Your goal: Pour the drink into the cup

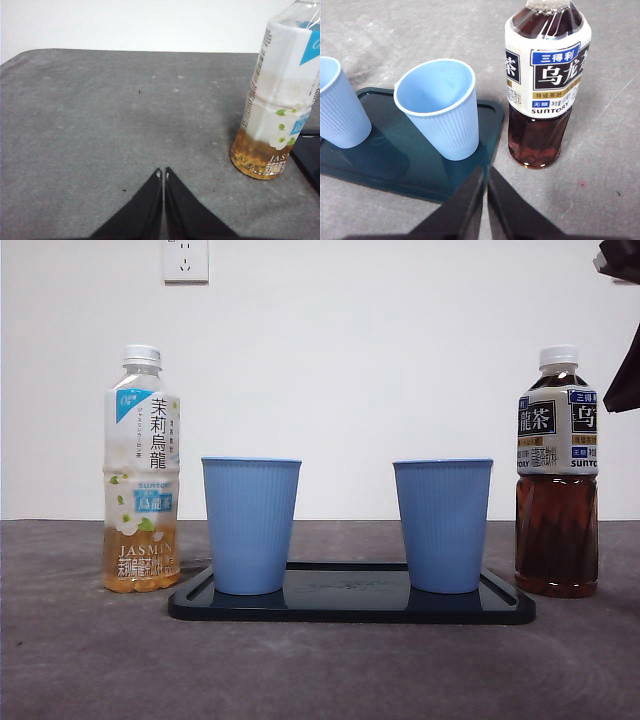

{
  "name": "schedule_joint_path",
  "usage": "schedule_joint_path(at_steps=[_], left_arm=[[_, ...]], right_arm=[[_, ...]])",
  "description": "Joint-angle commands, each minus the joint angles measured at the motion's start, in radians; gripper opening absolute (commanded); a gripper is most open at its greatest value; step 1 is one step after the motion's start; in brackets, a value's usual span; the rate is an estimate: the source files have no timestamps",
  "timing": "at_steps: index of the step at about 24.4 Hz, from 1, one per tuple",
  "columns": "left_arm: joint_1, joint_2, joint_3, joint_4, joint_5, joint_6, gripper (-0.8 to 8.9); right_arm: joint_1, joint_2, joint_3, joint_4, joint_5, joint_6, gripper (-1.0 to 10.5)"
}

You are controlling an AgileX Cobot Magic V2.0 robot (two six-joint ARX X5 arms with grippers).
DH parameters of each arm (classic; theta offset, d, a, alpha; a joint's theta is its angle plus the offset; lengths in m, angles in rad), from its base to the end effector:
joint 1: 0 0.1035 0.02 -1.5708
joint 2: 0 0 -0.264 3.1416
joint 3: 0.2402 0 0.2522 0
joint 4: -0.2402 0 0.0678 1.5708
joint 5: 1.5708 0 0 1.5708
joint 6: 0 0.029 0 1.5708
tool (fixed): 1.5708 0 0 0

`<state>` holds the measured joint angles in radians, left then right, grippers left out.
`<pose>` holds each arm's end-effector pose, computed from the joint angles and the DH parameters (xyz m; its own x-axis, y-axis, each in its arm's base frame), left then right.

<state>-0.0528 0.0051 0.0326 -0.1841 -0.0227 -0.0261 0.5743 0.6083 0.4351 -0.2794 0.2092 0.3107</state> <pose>0.0947 -0.0043 0.1565 0.9873 -0.0294 -0.1559 0.0263 0.9994 -0.0222 0.1221 0.0718 0.2292 0.8514 0.3035 -0.4278 -0.2444 0.9512 0.1885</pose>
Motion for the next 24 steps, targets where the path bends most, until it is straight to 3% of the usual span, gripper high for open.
schedule_joint_path(at_steps=[1, 12, 14, 16, 21, 24], left_arm=[[0.001, -0.002, -0.019, -0.006, 0.001, -0.013, 0.07], [0.001, -0.002, -0.019, -0.006, 0.001, -0.013, 0.07], [0.001, -0.002, -0.019, -0.006, 0.001, -0.013, 0.07], [0.001, -0.002, -0.019, -0.006, 0.001, -0.013, 0.07], [0.001, -0.002, -0.019, -0.006, 0.001, -0.013, 0.07], [0.001, -0.002, -0.019, -0.006, 0.001, -0.013, 0.07]], right_arm=[[0.006, 0.004, 0.012, 0.01, 0.002, -0.005, 0.1], [0.006, 0.004, 0.012, 0.01, 0.002, -0.005, 0.1], [0.005, 0.002, 0.012, 0.009, 0.002, -0.013, 0.1], [-0.023, -0.03, 0.011, 0.01, 0.02, -0.067, 0.1], [-0.254, -0.18, -0.067, 0.072, 0.015, -0.132, 0.1], [-0.408, -0.314, -0.201, 0.207, -0.053, -0.161, 0.1]])
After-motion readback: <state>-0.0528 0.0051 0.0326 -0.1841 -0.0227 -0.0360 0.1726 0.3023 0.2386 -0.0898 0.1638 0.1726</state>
